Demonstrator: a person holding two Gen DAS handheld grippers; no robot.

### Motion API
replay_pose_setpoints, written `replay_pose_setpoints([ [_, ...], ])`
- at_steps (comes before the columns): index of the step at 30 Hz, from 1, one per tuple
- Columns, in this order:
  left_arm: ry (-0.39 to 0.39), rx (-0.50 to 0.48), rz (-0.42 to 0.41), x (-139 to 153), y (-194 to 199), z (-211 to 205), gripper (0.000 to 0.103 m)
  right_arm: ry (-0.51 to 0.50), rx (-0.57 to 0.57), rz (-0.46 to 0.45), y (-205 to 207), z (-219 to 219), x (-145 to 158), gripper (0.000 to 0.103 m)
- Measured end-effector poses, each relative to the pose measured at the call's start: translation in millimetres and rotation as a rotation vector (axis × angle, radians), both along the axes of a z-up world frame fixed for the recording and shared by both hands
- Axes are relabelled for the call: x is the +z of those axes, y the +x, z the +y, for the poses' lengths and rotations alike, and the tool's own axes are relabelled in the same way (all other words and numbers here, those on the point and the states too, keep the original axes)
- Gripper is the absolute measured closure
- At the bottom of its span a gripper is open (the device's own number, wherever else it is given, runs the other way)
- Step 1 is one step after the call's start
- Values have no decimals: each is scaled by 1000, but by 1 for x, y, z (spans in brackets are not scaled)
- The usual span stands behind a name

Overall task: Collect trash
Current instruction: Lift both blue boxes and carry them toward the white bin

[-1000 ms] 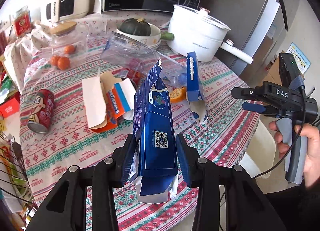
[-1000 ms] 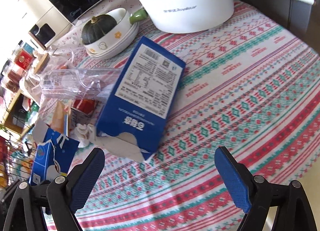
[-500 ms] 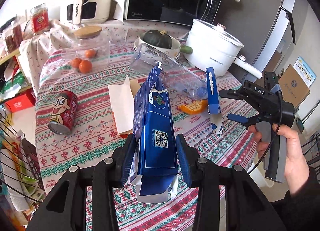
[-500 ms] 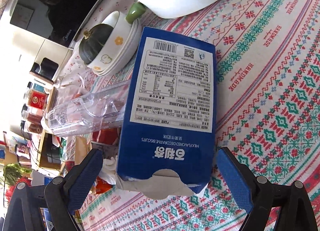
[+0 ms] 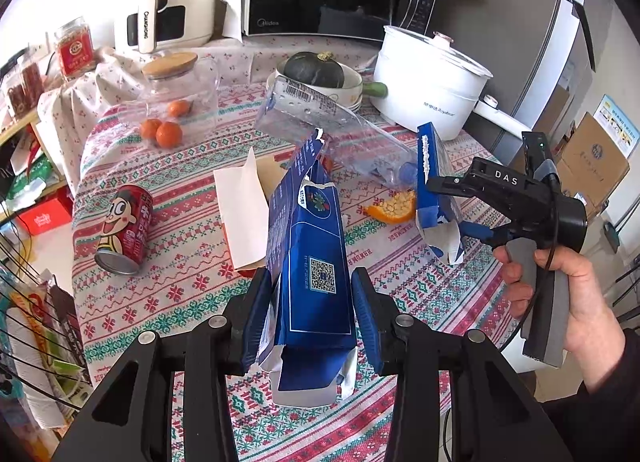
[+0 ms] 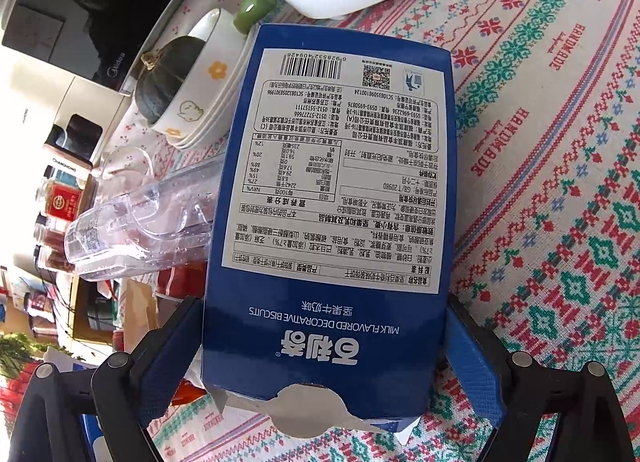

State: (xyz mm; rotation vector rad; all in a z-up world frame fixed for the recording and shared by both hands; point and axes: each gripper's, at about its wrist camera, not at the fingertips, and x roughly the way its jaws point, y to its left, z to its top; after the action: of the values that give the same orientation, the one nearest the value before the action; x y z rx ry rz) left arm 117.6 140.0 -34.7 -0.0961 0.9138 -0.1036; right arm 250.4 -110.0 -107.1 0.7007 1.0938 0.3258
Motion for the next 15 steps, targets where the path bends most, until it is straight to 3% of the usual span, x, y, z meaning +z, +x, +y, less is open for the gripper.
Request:
replay_pose_setpoints([
  [15, 18, -59, 5, 1, -7, -39, 60, -234, 86, -105, -54, -48, 61, 10],
])
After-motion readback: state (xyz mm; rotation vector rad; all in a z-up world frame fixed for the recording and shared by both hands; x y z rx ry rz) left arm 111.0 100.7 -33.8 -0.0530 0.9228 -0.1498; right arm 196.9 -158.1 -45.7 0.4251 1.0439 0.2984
